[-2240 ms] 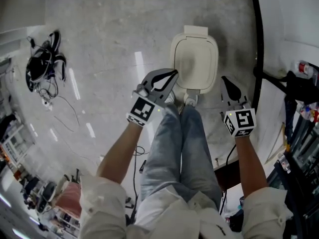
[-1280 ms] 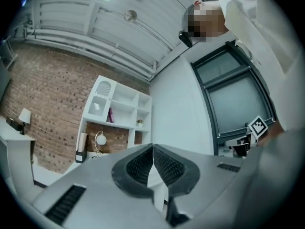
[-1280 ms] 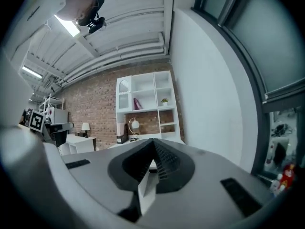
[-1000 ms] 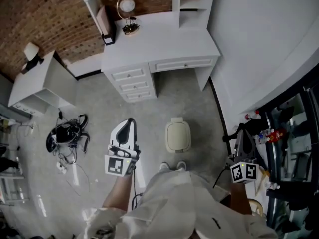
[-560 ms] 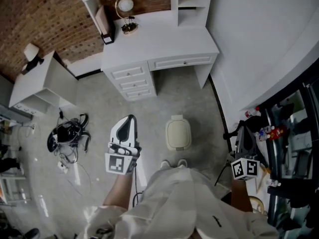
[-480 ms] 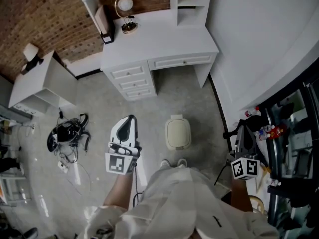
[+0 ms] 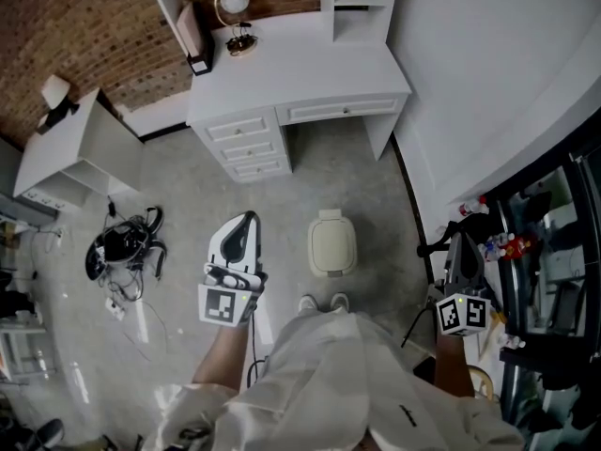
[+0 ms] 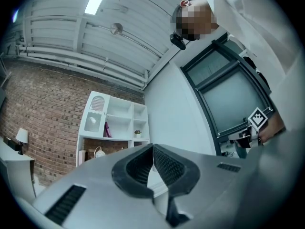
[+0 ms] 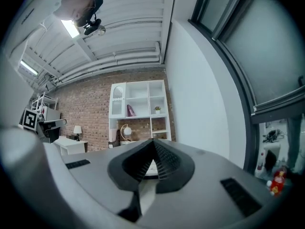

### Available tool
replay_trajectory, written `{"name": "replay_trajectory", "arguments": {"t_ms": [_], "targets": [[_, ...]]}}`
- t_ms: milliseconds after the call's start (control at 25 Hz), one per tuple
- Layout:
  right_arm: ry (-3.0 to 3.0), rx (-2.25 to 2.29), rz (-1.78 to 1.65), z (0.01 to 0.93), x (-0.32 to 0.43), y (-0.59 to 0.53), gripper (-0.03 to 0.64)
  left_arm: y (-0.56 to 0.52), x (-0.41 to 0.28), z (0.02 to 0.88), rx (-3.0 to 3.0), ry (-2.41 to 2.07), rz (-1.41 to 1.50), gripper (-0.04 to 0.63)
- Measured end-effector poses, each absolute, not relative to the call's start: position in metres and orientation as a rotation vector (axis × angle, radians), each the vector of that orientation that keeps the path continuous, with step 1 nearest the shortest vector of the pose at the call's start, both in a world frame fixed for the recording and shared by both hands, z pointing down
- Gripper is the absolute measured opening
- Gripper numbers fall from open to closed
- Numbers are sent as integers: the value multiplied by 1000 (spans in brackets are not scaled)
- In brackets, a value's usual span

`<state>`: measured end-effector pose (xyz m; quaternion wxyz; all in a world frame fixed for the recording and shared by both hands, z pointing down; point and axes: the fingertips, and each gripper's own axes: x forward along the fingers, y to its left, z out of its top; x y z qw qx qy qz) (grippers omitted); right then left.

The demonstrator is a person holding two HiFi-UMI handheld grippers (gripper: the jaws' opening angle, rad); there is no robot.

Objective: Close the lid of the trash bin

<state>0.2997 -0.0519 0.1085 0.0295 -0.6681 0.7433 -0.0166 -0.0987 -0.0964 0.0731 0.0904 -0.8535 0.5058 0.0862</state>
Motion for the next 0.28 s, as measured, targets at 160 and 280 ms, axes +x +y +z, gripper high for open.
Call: {"name": "replay_trajectory", "arguments": {"t_ms": [160,280], "targets": [[2303,-2058,-58,113,298,-51,17,-94,-95,74,-2541,1499,264,28],[2309,-2053,-65,115,298,-52,17,-93,-92,77,-2546,1498,263,28]]}}
